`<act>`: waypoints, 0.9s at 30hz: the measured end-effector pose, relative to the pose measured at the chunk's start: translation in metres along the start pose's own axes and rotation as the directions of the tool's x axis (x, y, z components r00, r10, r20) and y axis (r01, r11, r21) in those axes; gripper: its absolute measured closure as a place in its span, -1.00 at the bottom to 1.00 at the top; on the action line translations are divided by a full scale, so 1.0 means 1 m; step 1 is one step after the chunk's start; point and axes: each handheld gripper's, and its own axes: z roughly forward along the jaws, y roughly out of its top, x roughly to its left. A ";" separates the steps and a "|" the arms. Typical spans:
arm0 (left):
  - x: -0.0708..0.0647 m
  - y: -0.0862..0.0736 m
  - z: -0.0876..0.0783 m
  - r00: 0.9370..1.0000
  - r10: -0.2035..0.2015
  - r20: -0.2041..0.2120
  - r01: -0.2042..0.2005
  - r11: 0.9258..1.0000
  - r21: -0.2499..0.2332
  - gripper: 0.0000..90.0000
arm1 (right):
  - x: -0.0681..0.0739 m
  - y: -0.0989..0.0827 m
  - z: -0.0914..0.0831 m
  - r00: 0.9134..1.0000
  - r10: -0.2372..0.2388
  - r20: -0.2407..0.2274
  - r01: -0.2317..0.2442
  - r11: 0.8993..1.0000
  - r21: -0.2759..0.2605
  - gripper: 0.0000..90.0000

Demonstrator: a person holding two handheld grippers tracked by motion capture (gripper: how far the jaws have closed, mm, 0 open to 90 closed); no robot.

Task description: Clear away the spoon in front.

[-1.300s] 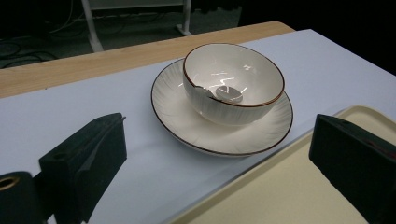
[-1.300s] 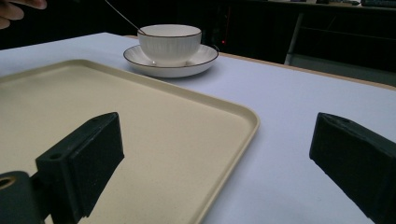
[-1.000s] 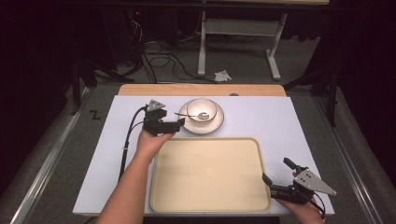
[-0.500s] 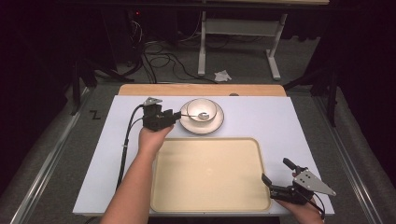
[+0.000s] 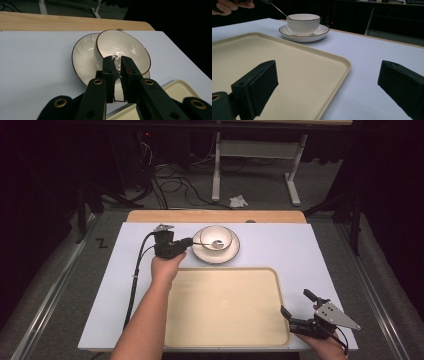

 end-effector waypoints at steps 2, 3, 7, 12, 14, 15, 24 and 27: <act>-0.001 0.000 -0.001 1.000 0.011 -0.007 -0.011 1.000 -0.009 0.88 | 0.000 0.000 0.000 1.000 0.002 -0.001 -0.002 1.000 0.000 -0.92; -0.001 0.000 -0.002 1.000 0.015 -0.007 -0.015 1.000 -0.013 0.95 | 0.000 0.000 0.000 1.000 -0.002 -0.001 0.002 1.000 -0.002 -0.92; -0.005 0.000 -0.003 0.999 0.045 -0.029 -0.045 0.999 -0.021 0.99 | 0.000 0.000 0.000 1.000 -0.002 -0.001 0.002 1.000 -0.001 -0.92; -0.010 0.000 -0.004 0.996 0.080 -0.049 -0.083 0.996 -0.044 1.00 | -0.001 0.000 0.000 1.000 -0.001 0.002 0.001 1.000 -0.003 -0.92; -0.013 0.000 -0.007 0.994 0.097 -0.053 -0.100 0.993 -0.067 1.00 | -0.001 0.000 0.000 1.000 -0.006 0.002 0.006 1.000 -0.003 -0.92; -0.015 0.001 -0.009 0.993 0.102 -0.055 -0.106 0.991 -0.076 1.00 | -0.001 0.000 0.000 1.000 -0.005 0.001 0.005 1.000 -0.003 -0.92; -0.027 0.005 -0.033 0.984 0.165 -0.064 -0.172 0.976 -0.136 1.00 | -0.002 0.000 0.000 1.000 -0.001 0.005 0.001 1.000 0.000 -0.92; -0.031 0.005 -0.041 0.979 0.193 -0.067 -0.201 0.968 -0.147 1.00 | -0.001 0.001 0.000 1.000 -0.006 0.005 0.006 1.000 -0.002 -0.92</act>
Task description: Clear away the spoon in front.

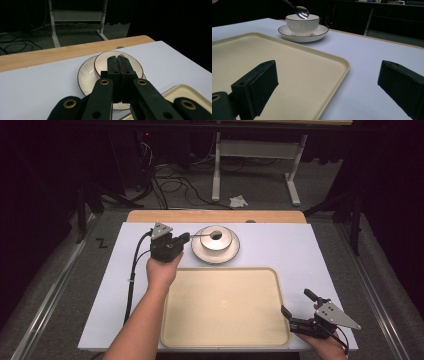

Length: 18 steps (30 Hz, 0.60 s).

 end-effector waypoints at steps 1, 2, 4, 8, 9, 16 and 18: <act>-0.002 0.001 -0.002 1.000 0.006 0.003 -0.006 1.000 -0.007 1.00 | 0.000 0.000 0.000 1.000 -0.002 -0.002 0.002 1.000 0.001 -0.92; -0.003 0.001 -0.005 1.000 0.011 0.006 -0.011 1.000 -0.012 1.00 | 0.001 0.000 0.000 1.000 -0.004 0.000 0.004 1.000 0.002 -0.92; -0.007 0.002 -0.010 1.000 0.018 0.009 -0.018 1.000 -0.023 1.00 | 0.001 0.000 0.000 1.000 -0.007 0.001 0.007 1.000 0.003 -0.92; -0.014 0.002 -0.022 0.999 0.044 0.015 -0.044 0.998 -0.038 1.00 | 0.001 0.000 0.000 1.000 -0.007 0.003 0.007 1.000 0.004 -0.92; -0.016 0.001 -0.025 0.999 0.044 0.018 -0.043 0.998 -0.044 1.00 | 0.001 0.000 0.000 1.000 -0.010 0.003 0.010 1.000 0.004 -0.92; -0.018 -0.009 -0.049 0.998 0.054 0.031 -0.052 0.997 -0.058 1.00 | 0.002 0.001 0.000 1.000 -0.010 0.003 0.010 1.000 0.003 -0.92; -0.016 -0.013 -0.056 0.998 0.044 0.036 -0.042 0.997 -0.064 1.00 | 0.002 0.001 0.000 1.000 -0.012 0.004 0.012 1.000 0.002 -0.92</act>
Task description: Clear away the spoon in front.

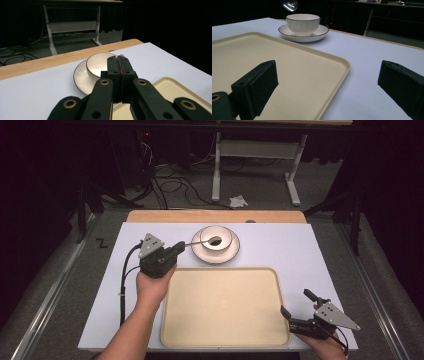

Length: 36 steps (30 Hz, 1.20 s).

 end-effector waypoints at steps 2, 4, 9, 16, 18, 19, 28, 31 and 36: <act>0.001 -0.003 -0.006 1.000 -0.002 -0.001 0.002 1.000 -0.002 1.00 | 0.001 0.000 0.000 1.000 0.005 -0.002 -0.005 1.000 0.002 -0.92; 0.002 -0.006 -0.012 1.000 -0.006 0.001 0.006 1.000 -0.004 1.00 | 0.001 0.000 0.000 1.000 0.005 -0.001 -0.005 1.000 0.002 -0.92; 0.004 -0.015 -0.028 1.000 -0.019 0.022 0.020 1.000 -0.022 1.00 | 0.000 0.000 0.000 1.000 0.001 0.002 -0.001 1.000 0.002 -0.92; -0.001 -0.030 -0.046 0.999 -0.021 0.047 0.023 0.999 -0.039 1.00 | 0.001 0.000 0.000 1.000 0.003 -0.002 -0.003 1.000 0.001 -0.92; -0.002 -0.034 -0.052 0.998 -0.022 0.054 0.025 0.999 -0.045 1.00 | 0.001 0.000 0.000 1.000 0.005 -0.002 -0.005 1.000 -0.001 -0.92; -0.003 -0.036 -0.055 0.998 -0.022 0.058 0.025 0.999 -0.047 1.00 | 0.001 0.000 0.000 1.000 0.001 -0.003 -0.001 1.000 -0.002 -0.92; -0.010 -0.058 -0.077 0.997 -0.015 0.078 0.020 0.998 -0.063 1.00 | 0.001 0.000 0.000 1.000 -0.005 -0.006 0.005 1.000 -0.001 -0.92; -0.010 -0.066 -0.084 0.996 -0.025 0.085 0.031 0.997 -0.070 1.00 | 0.002 0.000 0.001 1.000 -0.003 -0.006 0.003 1.000 0.001 -0.92; -0.010 -0.089 -0.097 0.993 -0.042 0.110 0.055 0.992 -0.113 1.00 | 0.002 -0.001 0.001 1.000 -0.006 -0.005 0.006 1.000 0.007 -0.92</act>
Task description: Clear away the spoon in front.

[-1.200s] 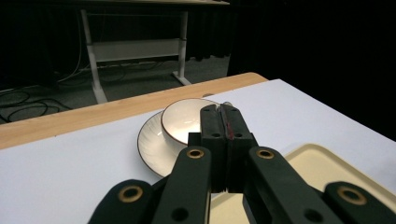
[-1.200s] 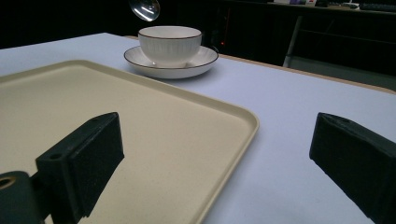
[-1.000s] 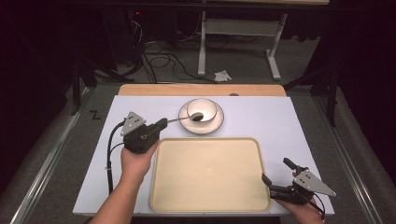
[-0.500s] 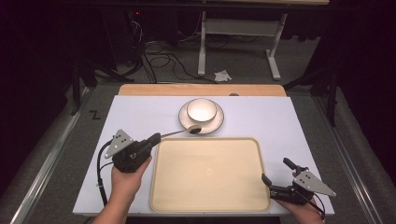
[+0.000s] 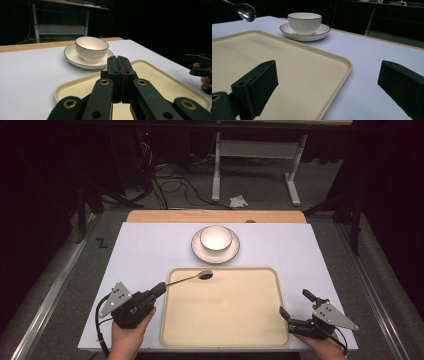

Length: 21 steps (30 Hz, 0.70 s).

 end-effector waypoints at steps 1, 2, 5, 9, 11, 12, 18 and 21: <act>0.000 -0.006 -0.004 1.000 -0.017 0.001 0.017 1.000 -0.007 1.00 | 0.000 0.000 0.000 1.000 -0.004 -0.002 0.004 1.000 -0.001 -0.92; 0.001 -0.009 -0.006 0.999 -0.042 0.015 0.042 0.999 0.001 1.00 | 0.000 0.000 0.000 1.000 -0.006 -0.003 0.006 1.000 -0.002 -0.92; 0.000 -0.007 -0.011 1.000 -0.009 0.017 0.009 1.000 0.004 1.00 | 0.000 0.000 0.001 1.000 -0.007 -0.005 0.007 1.000 -0.004 -0.92; 0.004 -0.008 -0.011 0.999 -0.038 0.018 0.039 0.999 -0.016 1.00 | 0.000 0.000 0.003 1.000 -0.013 -0.006 0.013 1.000 0.008 -0.92; 0.004 -0.008 -0.010 1.000 -0.027 0.015 0.027 1.000 -0.007 1.00 | 0.000 0.000 0.003 1.000 -0.011 -0.009 0.011 1.000 0.004 -0.92; 0.003 -0.010 -0.009 0.999 -0.026 0.022 0.026 1.000 0.001 1.00 | 0.001 0.000 0.002 1.000 -0.009 -0.007 0.009 1.000 0.004 -0.92; 0.005 -0.013 -0.005 0.994 -0.084 0.067 0.084 0.996 0.010 1.00 | 0.000 0.000 0.002 1.000 -0.015 -0.009 0.015 1.000 0.005 -0.92; 0.011 -0.018 -0.001 0.986 -0.139 0.091 0.136 0.990 0.035 1.00 | 0.000 0.000 0.002 1.000 -0.015 -0.010 0.015 1.000 0.003 -0.92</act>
